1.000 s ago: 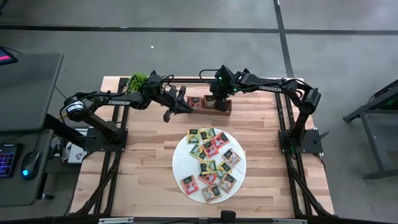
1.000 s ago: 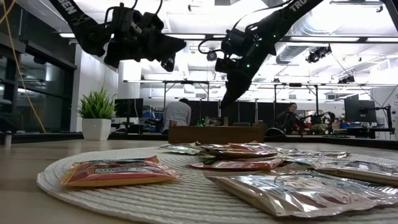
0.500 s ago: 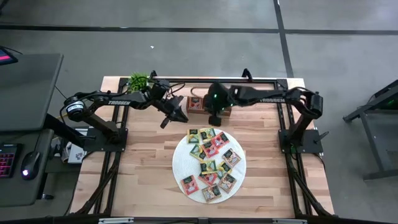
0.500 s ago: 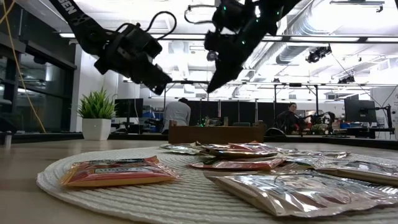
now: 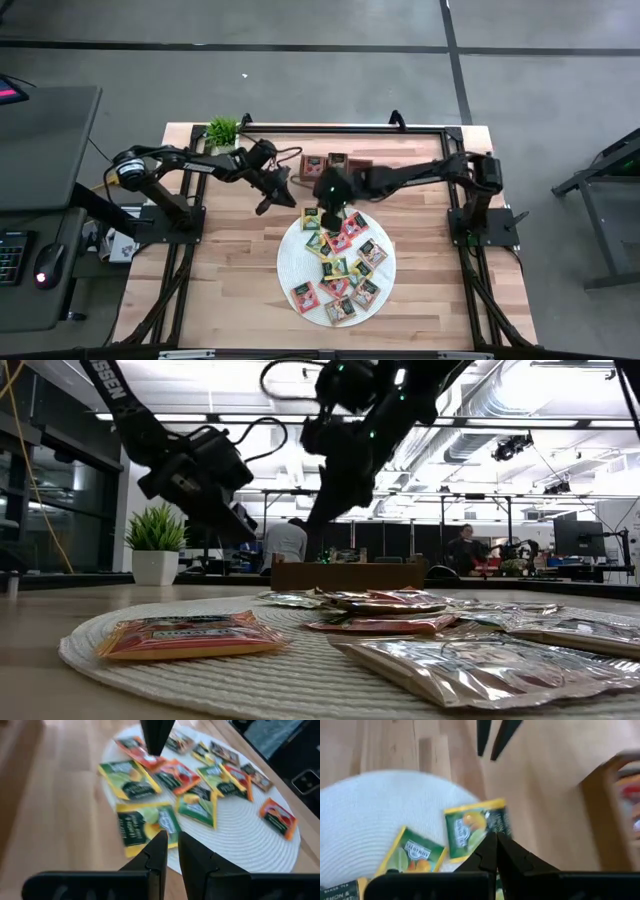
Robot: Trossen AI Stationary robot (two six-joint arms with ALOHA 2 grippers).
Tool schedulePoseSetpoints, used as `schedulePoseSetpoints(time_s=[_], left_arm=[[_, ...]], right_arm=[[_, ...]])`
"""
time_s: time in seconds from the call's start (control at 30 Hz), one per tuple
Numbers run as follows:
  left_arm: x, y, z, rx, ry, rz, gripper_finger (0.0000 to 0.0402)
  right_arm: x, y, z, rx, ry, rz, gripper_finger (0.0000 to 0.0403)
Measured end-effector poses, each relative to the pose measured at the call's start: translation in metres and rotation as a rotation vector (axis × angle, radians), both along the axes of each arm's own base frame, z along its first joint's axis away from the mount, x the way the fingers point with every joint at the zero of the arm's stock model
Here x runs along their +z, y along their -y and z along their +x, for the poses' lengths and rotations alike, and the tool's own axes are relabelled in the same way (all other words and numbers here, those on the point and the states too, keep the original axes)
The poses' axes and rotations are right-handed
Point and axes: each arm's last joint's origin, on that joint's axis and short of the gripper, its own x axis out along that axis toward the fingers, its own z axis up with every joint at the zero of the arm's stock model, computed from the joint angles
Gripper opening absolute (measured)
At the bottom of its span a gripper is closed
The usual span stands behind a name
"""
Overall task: Pick & Place Tea
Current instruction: Put the yellow tea bag into the right section of the wooden organizer
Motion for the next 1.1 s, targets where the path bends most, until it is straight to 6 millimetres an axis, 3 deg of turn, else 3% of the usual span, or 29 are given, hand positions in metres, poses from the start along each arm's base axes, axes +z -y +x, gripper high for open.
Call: schedulePoseSetpoints(time_s=[0.17,0.37,0.6,1.1], left_arm=[[-0.01,0.012,0.01,-0.038,-0.02,-0.008,0.0044],[-0.024,0.027,0.023,-0.035,-0.061,0.006,0.0044],[-0.031,0.03,0.026,0.014,-0.102,0.015,0.0044],[-0.031,0.026,0.027,0.185,-0.164,0.032,0.0044]], right_arm=[[-0.025,-0.017,0.008,-0.014,-0.046,0.028,0.0001],[-0.034,-0.028,0.014,-0.02,-0.039,0.056,0.0],[-0.05,-0.043,0.017,0.005,-0.067,0.072,0.0],[-0.053,-0.044,0.016,-0.089,-0.079,0.057,0.0]])
